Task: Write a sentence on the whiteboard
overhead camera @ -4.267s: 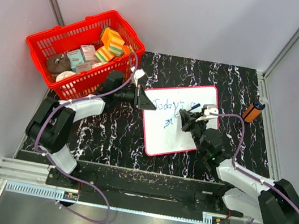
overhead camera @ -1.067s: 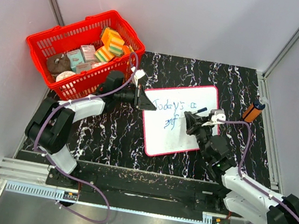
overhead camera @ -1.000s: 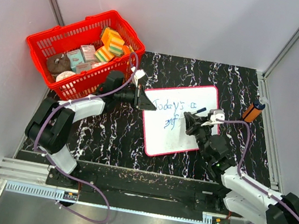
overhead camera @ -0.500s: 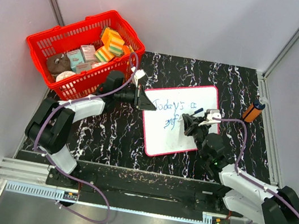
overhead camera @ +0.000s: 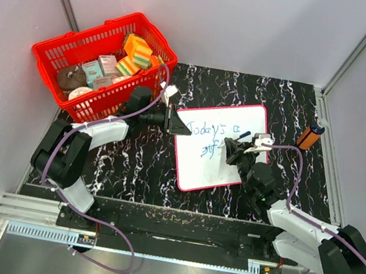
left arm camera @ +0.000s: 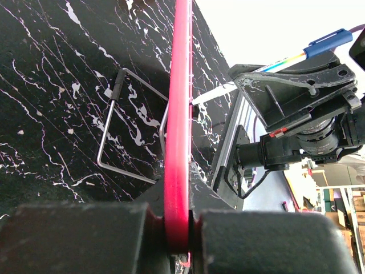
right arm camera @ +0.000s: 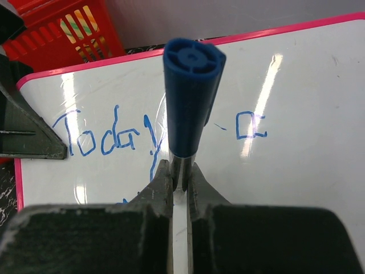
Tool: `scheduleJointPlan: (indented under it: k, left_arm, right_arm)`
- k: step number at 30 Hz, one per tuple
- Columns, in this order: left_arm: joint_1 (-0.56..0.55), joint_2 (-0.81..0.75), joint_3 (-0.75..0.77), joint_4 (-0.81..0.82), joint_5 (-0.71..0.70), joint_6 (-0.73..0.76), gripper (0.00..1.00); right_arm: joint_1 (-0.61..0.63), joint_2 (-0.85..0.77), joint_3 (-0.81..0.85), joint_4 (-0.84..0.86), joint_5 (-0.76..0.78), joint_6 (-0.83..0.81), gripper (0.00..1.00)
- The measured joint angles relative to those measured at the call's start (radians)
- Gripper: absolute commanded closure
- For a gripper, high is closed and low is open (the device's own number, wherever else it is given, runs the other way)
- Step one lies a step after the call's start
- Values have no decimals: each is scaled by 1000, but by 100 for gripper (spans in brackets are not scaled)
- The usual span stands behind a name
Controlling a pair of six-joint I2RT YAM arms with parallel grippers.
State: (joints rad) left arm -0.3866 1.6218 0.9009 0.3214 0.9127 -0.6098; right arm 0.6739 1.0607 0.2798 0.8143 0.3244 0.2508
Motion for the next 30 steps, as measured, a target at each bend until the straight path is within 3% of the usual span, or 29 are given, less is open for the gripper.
scheduleJointPlan:
  k: [23, 30]
  left_arm:
    - [0, 0, 0, 0, 1, 3, 100]
    - [-2, -4, 0, -2, 0, 3, 100]
  right_arm:
    - [-29, -119, -28, -60, 39, -8, 100]
    - [-29, -81, -14, -61, 26, -18, 100]
